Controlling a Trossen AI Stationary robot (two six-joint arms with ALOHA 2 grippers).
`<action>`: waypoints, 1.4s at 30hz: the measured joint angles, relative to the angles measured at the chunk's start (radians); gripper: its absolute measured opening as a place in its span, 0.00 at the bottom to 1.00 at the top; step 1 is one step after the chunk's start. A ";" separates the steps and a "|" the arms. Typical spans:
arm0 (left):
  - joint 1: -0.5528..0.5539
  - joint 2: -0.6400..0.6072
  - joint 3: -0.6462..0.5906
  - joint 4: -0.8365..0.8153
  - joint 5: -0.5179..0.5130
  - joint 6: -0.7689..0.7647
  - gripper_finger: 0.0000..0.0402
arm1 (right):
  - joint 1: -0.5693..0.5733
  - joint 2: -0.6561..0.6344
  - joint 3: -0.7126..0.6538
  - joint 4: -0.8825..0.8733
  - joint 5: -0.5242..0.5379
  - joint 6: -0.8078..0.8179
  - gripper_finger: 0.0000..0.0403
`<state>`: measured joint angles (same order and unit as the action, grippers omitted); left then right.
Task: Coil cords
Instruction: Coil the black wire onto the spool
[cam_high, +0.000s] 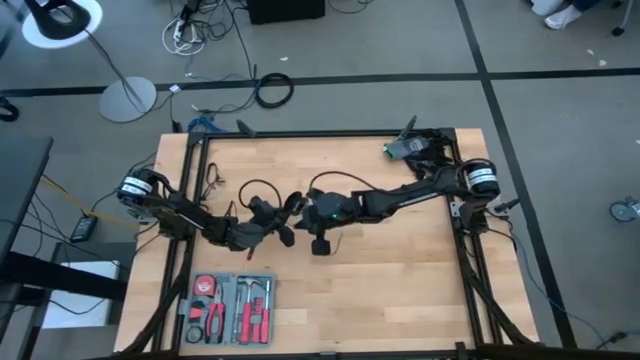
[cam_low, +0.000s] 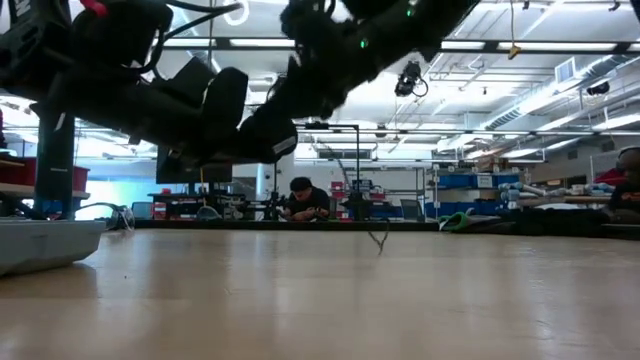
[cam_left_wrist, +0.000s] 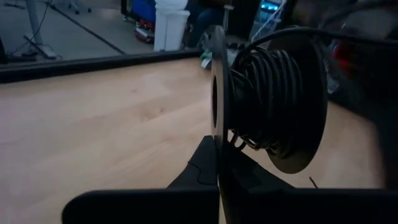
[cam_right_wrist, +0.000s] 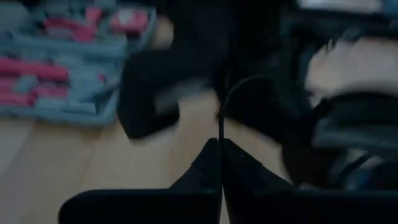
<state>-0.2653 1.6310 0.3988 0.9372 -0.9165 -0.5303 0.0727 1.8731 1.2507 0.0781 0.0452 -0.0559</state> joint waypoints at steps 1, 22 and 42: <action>0.000 0.000 0.000 0.016 -0.001 0.008 0.00 | 0.000 0.017 0.000 0.002 0.000 0.000 0.00; -0.005 0.000 -0.109 0.473 0.019 0.134 0.00 | 0.010 0.064 -0.194 0.174 0.062 0.142 0.00; 0.003 0.000 -0.132 0.612 0.019 0.210 0.00 | 0.045 0.064 -0.232 0.356 0.004 0.056 0.03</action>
<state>-0.2626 1.6306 0.2672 1.5494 -0.8974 -0.3206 0.1178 1.9373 1.0191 0.4337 0.0490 -0.0003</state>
